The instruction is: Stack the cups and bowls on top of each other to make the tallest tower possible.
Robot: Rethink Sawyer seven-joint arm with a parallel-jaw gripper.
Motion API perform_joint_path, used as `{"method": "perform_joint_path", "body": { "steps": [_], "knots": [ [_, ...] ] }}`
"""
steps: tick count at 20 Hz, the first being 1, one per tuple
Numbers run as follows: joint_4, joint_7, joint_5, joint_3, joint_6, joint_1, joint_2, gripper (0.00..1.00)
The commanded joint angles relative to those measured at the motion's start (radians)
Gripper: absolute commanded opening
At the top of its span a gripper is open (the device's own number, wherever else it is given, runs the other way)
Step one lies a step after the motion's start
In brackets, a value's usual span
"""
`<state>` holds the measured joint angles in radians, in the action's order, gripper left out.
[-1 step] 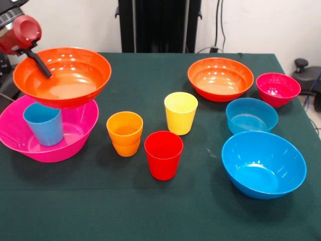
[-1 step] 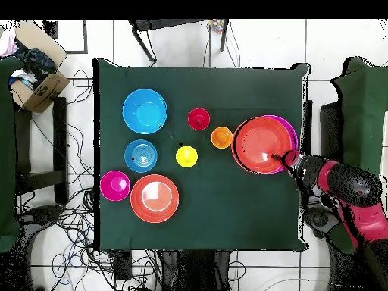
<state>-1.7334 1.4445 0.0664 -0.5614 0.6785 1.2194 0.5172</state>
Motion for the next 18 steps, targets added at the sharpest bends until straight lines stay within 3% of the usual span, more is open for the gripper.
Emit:
{"method": "perform_joint_path", "body": {
  "steps": [1,6,18],
  "knots": [
    [0.126,0.037,0.004,0.01,0.136,-0.031,-0.015,0.0],
    [0.149,0.036,-0.005,0.014,0.165,-0.034,-0.011,0.0],
    [0.134,0.035,-0.007,-0.001,0.1,-0.026,-0.043,0.0]
  ]
}}
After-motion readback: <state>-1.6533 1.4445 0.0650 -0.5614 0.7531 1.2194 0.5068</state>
